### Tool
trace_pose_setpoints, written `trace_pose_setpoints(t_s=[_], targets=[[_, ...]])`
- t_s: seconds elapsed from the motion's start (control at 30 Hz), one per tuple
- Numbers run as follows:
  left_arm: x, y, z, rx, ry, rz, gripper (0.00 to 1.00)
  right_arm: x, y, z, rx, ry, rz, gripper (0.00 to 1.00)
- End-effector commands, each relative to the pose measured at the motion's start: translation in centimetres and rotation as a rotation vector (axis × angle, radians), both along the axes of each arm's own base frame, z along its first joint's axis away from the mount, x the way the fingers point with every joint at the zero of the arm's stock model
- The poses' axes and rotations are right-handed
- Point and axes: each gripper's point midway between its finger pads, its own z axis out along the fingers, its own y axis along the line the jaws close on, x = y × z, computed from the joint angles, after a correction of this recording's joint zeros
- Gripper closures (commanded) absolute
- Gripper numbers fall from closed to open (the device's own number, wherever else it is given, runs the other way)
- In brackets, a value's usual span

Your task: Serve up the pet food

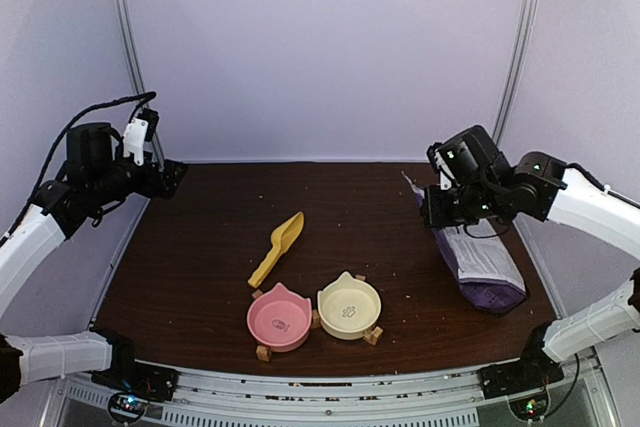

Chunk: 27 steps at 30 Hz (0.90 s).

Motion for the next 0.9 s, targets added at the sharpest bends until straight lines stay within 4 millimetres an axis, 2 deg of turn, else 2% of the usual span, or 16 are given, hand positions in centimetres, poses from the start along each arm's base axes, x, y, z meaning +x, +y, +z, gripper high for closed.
trace_pose_setpoints(t_s=[0.0, 0.17, 0.4, 0.67, 0.73, 0.87], targets=[[-0.3, -1.1, 2.2, -0.099, -0.043, -0.02, 0.02, 0.3, 8.1, 4.5, 0.39, -0.097, 0.093, 1.0], [-1.6, -5.0, 1.4, -0.326, -0.012, -0.086, 0.03, -0.5, 12.5, 4.1, 0.449, -0.095, 0.164, 1.0], [-3.4, -12.7, -0.1, -0.61, 0.149, -0.206, 0.03, -1.2, 15.7, 2.6, 0.512, -0.068, 0.238, 1.0], [-4.0, -21.5, 0.8, -0.788, 0.299, -0.415, 0.04, -2.3, 15.9, 0.7, 0.475, -0.05, 0.27, 1.0], [-4.0, -23.2, 1.0, -0.802, 0.324, -0.46, 0.04, -2.4, 15.8, 0.4, 0.456, -0.048, 0.271, 0.94], [-3.6, -26.1, -0.3, -0.833, 0.399, -0.531, 0.04, -2.5, 14.8, 0.4, 0.419, -0.057, 0.259, 0.72]])
